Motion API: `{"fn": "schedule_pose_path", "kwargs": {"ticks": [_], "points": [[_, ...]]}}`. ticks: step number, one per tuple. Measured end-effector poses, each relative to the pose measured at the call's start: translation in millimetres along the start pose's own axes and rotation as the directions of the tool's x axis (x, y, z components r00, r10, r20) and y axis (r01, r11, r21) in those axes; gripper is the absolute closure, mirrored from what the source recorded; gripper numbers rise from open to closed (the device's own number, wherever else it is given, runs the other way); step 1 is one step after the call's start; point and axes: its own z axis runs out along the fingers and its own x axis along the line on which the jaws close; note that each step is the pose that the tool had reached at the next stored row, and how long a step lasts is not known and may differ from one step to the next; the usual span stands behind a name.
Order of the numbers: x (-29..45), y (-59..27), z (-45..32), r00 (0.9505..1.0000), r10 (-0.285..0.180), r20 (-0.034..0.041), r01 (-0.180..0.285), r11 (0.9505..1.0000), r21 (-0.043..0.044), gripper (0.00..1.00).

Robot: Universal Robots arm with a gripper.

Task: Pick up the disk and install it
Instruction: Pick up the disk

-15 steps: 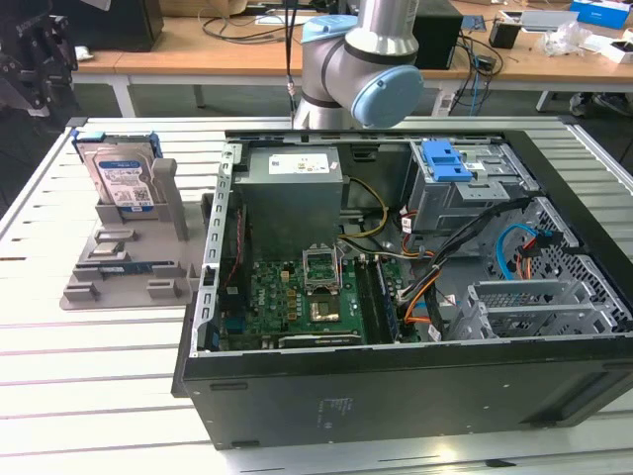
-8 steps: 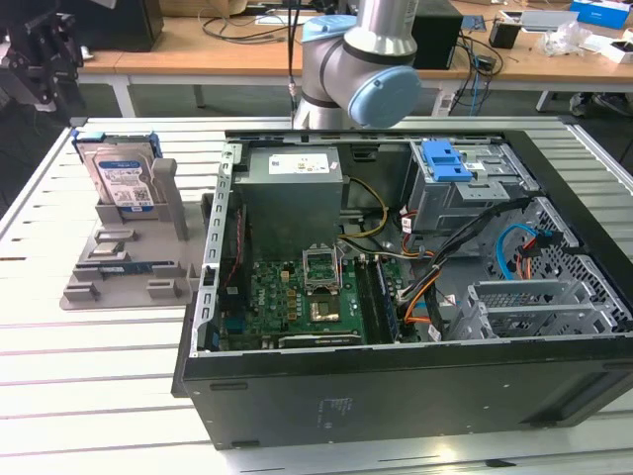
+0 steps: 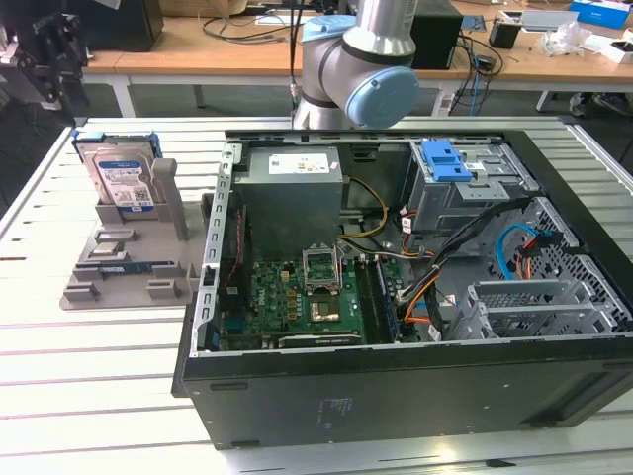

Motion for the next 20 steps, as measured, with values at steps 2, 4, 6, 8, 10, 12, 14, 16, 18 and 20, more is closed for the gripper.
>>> {"fn": "schedule_pose_path", "kwargs": {"ticks": [2, 4, 6, 8, 10, 12, 14, 16, 18, 20], "points": [[-2.5, 0.1, 3.7, 1.0, 0.0, -0.0008, 0.0, 1.0, 0.0003, 0.52], [-3.9, 0.2, 8.9, 1.0, 0.0, -0.0039, 0.0, 1.0, 0.0004, 0.52], [-4.4, -0.1, 13.0, 1.0, -0.002, -0.0067, 0.002, 1.0, 0.0007, 0.52], [-5.4, -1.6, 17.1, 0.9999, -0.006, -0.013, 0.006, 1.0, 0.0014, 0.52], [-5.9, -2.9, 21.1, 0.9996, -0.021, -0.0188, 0.021, 0.9998, 0.0015, 0.52], [-6.5, -3.8, 24.6, 0.999, -0.039, -0.0215, 0.039, 0.9992, 0.0014, 0.52], [-7.8, -4.6, 27.1, 0.9985, -0.05, -0.0226, 0.05, 0.9987, 0.0012, 0.52], [-10.8, -5.4, 28.6, 0.9981, -0.058, -0.0229, 0.058, 0.9983, 0.0009, 0.52], [-14.2, -5.7, 32.0, 0.9971, -0.072, -0.0233, 0.072, 0.9974, 0.0007, 0.52], [-16.1, -5.8, 34.8, 0.9962, -0.084, -0.0237, 0.084, 0.9965, 0.0005, 0.52]]}}
